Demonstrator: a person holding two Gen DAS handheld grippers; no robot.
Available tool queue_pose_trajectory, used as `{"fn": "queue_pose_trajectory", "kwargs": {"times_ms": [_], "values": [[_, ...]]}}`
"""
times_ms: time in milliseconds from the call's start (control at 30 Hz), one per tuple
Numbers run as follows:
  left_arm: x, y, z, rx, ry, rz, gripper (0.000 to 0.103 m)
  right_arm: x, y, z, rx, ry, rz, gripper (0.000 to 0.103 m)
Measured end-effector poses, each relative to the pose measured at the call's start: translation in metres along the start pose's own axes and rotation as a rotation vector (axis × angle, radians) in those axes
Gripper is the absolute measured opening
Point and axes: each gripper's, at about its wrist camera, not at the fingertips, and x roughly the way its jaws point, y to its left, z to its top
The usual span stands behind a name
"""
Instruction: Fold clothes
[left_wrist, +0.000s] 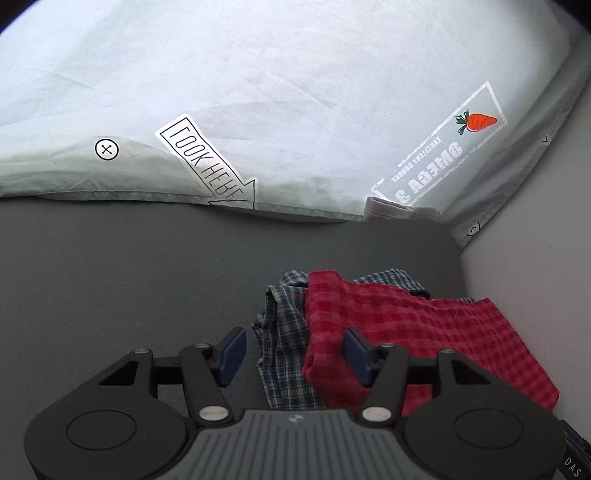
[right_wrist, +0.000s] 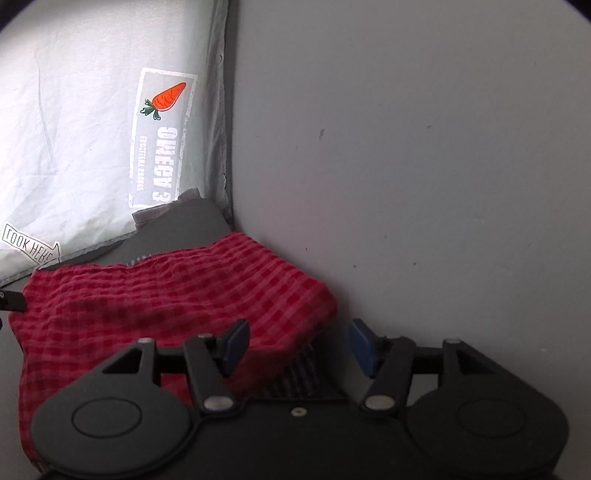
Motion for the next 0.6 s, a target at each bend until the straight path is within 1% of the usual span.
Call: {"fn": "queue_pose_trajectory", "kwargs": {"times_ms": [33, 67, 100, 133, 167, 200, 267, 300, 367, 400, 433, 500, 600], "values": [[-0.009, -0.004, -0.004, 0.021, -0.02, -0.036, 0.059, -0.002, 0.003, -0.003, -0.023, -0.015, 0.006, 0.057], [-0.018, -0.009, -0.008, 0.042, -0.039, -0.079, 0.059, -0.002, 0.006, -0.005, -0.043, -0.025, 0.024, 0.049], [-0.023, -0.015, -0.011, 0.07, -0.055, -0.118, 0.059, -0.002, 0.01, -0.008, -0.062, -0.035, 0.042, 0.039], [-0.03, -0.028, -0.019, 0.13, -0.071, -0.162, 0.059, -0.002, 0.013, -0.01, -0.082, -0.044, 0.059, 0.036], [-0.032, -0.041, -0.028, 0.193, -0.072, -0.183, 0.059, 0.001, 0.015, -0.011, -0.083, -0.041, 0.08, 0.035], [-0.034, -0.053, -0.037, 0.254, -0.07, -0.199, 0.059, 0.006, 0.015, -0.013, -0.072, -0.022, 0.094, 0.035], [-0.022, -0.065, -0.058, 0.305, -0.018, -0.206, 0.06, 0.026, 0.014, -0.016, -0.022, 0.066, 0.098, 0.035], [-0.015, -0.07, -0.069, 0.326, 0.01, -0.209, 0.062, 0.037, 0.014, -0.019, 0.006, 0.109, 0.094, 0.035], [-0.001, -0.068, -0.084, 0.319, 0.092, -0.156, 0.062, 0.041, 0.01, -0.021, 0.028, 0.139, 0.089, 0.036], [-0.001, -0.063, -0.087, 0.306, 0.108, -0.139, 0.062, 0.034, 0.007, -0.019, 0.03, 0.132, 0.084, 0.037], [-0.006, -0.058, -0.087, 0.299, 0.108, -0.14, 0.062, 0.024, 0.004, -0.018, 0.04, 0.117, 0.085, 0.039], [-0.026, -0.047, -0.08, 0.276, 0.094, -0.151, 0.063, 0.002, -0.004, -0.015, 0.072, 0.09, 0.1, 0.055], [-0.069, -0.03, -0.072, 0.244, 0.043, -0.139, 0.069, -0.03, -0.01, -0.014, 0.12, 0.089, 0.147, 0.057]]}}
